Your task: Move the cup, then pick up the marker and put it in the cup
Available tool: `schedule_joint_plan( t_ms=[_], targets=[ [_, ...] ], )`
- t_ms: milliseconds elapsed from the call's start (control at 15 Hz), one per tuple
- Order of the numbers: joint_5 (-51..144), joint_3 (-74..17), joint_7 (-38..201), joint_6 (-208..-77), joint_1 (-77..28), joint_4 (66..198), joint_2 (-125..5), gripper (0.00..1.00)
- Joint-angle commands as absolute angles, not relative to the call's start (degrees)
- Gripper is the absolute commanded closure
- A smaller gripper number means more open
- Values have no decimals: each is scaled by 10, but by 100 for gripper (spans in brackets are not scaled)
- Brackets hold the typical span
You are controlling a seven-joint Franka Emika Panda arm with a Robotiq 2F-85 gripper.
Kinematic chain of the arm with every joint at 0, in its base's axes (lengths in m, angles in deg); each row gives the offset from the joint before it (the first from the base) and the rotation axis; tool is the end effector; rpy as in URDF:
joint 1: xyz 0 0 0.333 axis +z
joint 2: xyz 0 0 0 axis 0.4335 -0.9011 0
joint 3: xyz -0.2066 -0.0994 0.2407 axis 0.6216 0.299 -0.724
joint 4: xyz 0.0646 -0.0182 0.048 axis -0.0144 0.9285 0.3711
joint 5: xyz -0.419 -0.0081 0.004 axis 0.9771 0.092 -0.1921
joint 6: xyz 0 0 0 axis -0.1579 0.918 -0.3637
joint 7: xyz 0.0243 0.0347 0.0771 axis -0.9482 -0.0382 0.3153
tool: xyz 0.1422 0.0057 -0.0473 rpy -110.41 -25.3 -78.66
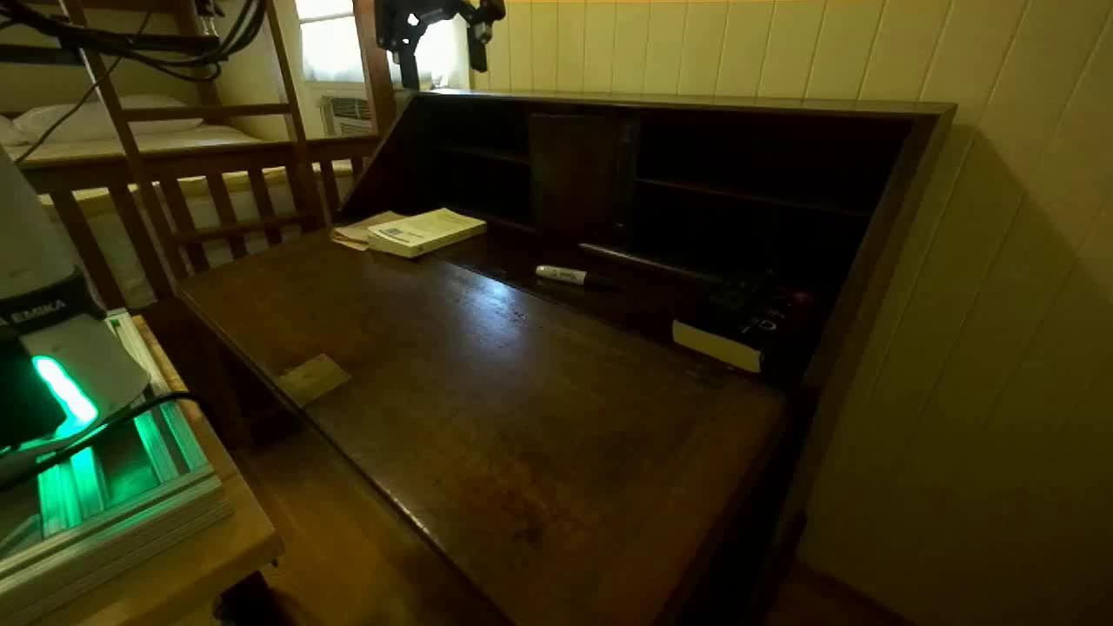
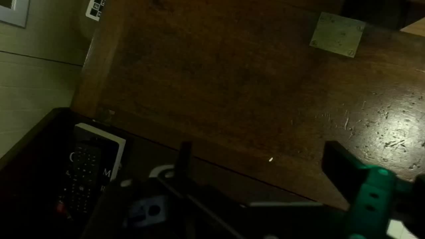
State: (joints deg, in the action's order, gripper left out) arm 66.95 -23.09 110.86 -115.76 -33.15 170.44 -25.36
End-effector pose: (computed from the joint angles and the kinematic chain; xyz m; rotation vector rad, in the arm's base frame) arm 0.4301 -0.1799 0.4377 2.8248 0.4192 -0.2823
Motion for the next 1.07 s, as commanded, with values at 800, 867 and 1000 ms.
schedule_joint_plan(
  t_ms=[800,867,1000],
  targets=[
    [568,-250,954,-1316,-307,1686,-321,0],
    [572,-254,933,-1346,-308,1684,-335,0],
    [585,-265,891,-1386,-310,1673,-362,0]
  ],
)
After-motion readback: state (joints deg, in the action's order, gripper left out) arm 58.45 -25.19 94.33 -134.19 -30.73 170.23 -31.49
